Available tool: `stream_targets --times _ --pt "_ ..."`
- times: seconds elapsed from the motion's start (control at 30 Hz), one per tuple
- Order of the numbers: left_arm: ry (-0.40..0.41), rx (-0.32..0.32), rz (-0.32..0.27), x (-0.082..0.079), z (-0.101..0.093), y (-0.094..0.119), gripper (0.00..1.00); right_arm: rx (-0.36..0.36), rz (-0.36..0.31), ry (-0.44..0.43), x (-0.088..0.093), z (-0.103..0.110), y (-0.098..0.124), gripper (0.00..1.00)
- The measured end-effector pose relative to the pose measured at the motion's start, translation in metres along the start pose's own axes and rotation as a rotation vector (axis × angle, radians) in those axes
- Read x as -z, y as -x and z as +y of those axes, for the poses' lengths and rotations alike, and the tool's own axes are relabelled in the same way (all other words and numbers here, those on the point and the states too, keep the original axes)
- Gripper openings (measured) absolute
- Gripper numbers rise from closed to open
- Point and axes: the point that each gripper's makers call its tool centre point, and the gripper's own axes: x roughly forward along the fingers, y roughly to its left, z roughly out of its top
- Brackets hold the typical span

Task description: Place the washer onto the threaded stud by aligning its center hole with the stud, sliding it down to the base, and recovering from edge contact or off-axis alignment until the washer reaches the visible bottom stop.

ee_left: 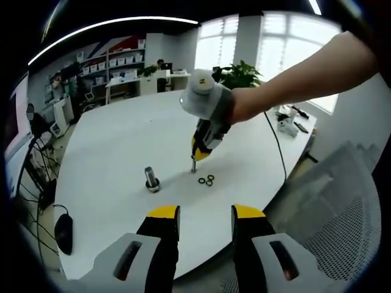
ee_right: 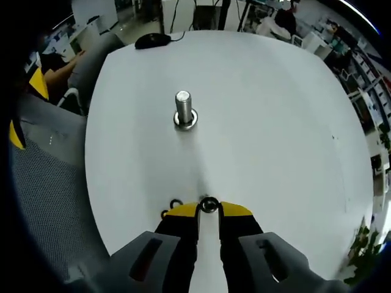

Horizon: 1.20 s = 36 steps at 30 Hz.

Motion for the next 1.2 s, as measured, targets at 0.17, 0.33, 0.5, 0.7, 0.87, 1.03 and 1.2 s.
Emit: stream_targets --times 0.17,0.33,0.5,0.7,0.87,1.03,1.2 --pt "0.002 -0.002 0.002 0.0 0.0 0.0 0.32 -0.009 0.01 -0.002 0.002 0.0 -0.007 0.14" --pt "0.005 -0.005 0.005 0.0 0.001 0.0 0.32 -0.019 0.022 -0.006 0.005 0.001 -0.014 0.14" --pt "0.006 -0.005 0.008 0.001 0.001 -0.001 0.32 -0.032 0.03 -0.015 0.009 0.002 -0.024 0.14" --pt "0.008 -0.011 0.014 0.002 0.002 -0.001 0.32 -0.035 0.037 -0.022 0.011 0.005 -0.03 0.14" --pt "0.005 -0.012 0.018 0.003 0.002 -0.001 0.32 -0.035 0.036 -0.026 0.011 0.003 -0.033 0.14" --pt "0.006 -0.013 0.017 0.002 0.002 -0.001 0.32 -0.038 0.031 -0.031 0.012 0.004 -0.035 0.14" --pt "0.007 -0.016 0.018 0.003 0.003 0.0 0.32 -0.041 0.031 -0.04 0.014 0.003 -0.04 0.15"
